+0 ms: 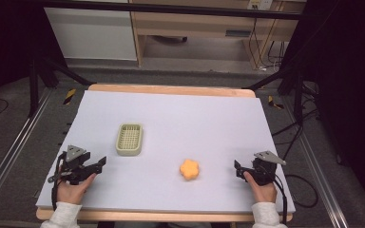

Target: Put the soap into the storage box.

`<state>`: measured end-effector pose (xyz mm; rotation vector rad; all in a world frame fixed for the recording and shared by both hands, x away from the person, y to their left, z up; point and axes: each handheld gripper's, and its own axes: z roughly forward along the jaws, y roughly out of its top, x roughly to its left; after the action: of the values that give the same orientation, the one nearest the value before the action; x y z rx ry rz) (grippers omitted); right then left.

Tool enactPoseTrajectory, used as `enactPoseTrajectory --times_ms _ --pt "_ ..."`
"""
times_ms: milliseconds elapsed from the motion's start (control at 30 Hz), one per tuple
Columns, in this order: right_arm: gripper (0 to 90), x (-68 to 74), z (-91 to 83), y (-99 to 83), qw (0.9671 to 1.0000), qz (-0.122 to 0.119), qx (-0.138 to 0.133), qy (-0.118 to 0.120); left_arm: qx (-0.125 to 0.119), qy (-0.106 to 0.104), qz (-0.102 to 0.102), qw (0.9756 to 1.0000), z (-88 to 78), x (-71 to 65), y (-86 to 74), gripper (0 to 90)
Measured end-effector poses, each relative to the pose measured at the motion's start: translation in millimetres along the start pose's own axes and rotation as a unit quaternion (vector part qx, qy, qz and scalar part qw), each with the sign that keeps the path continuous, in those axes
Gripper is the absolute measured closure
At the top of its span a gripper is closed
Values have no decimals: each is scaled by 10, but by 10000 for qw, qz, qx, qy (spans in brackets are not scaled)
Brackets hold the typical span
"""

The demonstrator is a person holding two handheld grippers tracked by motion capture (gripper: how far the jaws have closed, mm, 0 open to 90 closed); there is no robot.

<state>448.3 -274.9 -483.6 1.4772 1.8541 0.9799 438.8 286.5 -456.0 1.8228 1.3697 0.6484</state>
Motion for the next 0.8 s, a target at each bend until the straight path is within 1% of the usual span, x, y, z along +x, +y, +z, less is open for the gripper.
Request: enactPoseTrajectory --times_ms 100,167,200,400,500,567,600,633,700,767,800 --pt "47 16 2 1 10000 -20 -10 11 -8 -42 56 10000 -20 -40 11 336" --pt "46 16 -5 2 10000 -9 -29 -1 -39 -45 40 10000 -22 -53 14 337" --pt "45 12 -11 3 10000 14 -42 -5 -60 -85 47 9999 -29 -66 18 340" --pt "47 18 -3 0 10000 3 -11 -16 -48 -180 111 9998 -47 -107 31 343" --pt "47 25 -11 -4 10000 -10 6 -12 -44 -222 95 9997 -46 -117 44 342" --pt "46 25 -15 -8 10000 -7 -15 -34 -87 -244 76 9996 -40 -138 50 342" --pt "46 26 -14 -10 10000 -1 -7 -19 -89 -297 149 9994 -36 -158 56 343" --pt "46 25 -9 -12 10000 -15 1 -29 -71 -308 196 9993 -38 -173 61 343" --pt "45 30 -7 -17 10000 -8 58 -10 -96 -312 246 9992 -42 -205 76 342" --pt "45 32 -13 -20 10000 -48 52 -12 -122 -330 226 9991 -41 -223 81 340" --pt "46 35 -15 -20 10000 -49 34 -6 -112 -347 253 9990 -41 -239 87 339"
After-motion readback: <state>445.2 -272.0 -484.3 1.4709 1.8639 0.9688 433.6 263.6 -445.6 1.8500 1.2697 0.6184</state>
